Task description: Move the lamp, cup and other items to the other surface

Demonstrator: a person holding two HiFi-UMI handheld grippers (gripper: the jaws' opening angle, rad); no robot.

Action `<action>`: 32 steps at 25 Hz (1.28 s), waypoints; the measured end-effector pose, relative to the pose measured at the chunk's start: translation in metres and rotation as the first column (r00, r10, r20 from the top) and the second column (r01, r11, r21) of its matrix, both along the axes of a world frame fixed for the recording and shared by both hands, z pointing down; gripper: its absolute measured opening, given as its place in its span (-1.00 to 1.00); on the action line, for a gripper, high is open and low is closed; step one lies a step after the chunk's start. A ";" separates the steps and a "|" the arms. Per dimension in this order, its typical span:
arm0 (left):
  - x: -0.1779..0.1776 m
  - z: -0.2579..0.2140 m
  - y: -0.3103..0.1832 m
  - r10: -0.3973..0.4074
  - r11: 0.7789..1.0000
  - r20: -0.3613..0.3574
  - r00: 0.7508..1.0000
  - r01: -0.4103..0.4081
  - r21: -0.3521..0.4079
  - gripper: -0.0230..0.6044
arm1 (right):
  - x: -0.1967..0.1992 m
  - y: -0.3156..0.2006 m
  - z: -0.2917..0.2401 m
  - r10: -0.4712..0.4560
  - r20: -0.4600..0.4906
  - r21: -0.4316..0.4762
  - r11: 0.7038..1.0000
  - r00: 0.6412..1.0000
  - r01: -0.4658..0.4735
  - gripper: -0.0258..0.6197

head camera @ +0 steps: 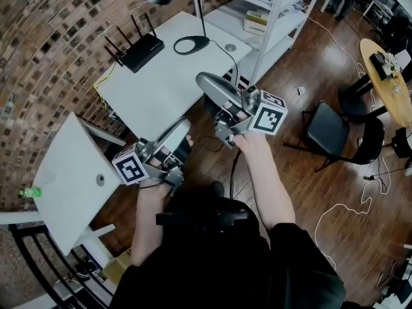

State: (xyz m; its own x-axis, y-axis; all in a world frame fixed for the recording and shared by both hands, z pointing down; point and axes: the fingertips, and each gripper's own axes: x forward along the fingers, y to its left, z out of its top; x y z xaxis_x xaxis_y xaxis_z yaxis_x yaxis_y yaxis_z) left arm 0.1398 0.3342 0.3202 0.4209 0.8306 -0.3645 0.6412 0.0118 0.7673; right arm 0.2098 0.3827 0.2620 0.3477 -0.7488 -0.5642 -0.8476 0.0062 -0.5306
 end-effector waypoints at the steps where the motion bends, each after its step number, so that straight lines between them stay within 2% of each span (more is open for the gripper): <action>1: -0.001 0.001 -0.003 -0.001 1.000 0.002 1.000 0.001 -0.005 -0.92 | -0.002 -0.002 0.000 -0.012 0.009 0.017 1.000 1.000 0.011 -0.89; 9: -0.026 0.001 -0.056 -0.008 1.000 -0.003 1.000 0.008 -0.010 -0.92 | -0.024 -0.050 0.011 -0.027 0.052 0.047 0.999 0.998 0.024 -0.89; 16: -0.054 0.012 -0.147 0.002 0.999 -0.017 1.000 -0.003 -0.045 -0.91 | -0.051 -0.141 0.019 -0.025 0.060 0.041 0.999 0.998 0.023 -0.89; 26: -0.106 0.013 -0.252 0.015 0.996 0.035 0.999 -0.012 -0.083 -0.92 | -0.108 -0.252 0.025 -0.008 0.140 0.015 1.000 0.990 0.006 -0.89; 32: -0.131 0.017 -0.293 0.035 0.994 0.032 0.999 -0.031 -0.106 -0.92 | -0.131 -0.291 0.030 0.029 0.165 0.000 1.000 0.986 -0.029 -0.89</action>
State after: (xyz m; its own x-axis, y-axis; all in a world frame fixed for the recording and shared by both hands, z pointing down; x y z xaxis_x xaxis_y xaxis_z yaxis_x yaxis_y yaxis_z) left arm 0.0085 0.0408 0.3367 0.4072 0.8018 -0.4374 0.6132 0.1149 0.7815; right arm 0.0791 0.0918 0.2920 0.4576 -0.7357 -0.4993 -0.7484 -0.0154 -0.6631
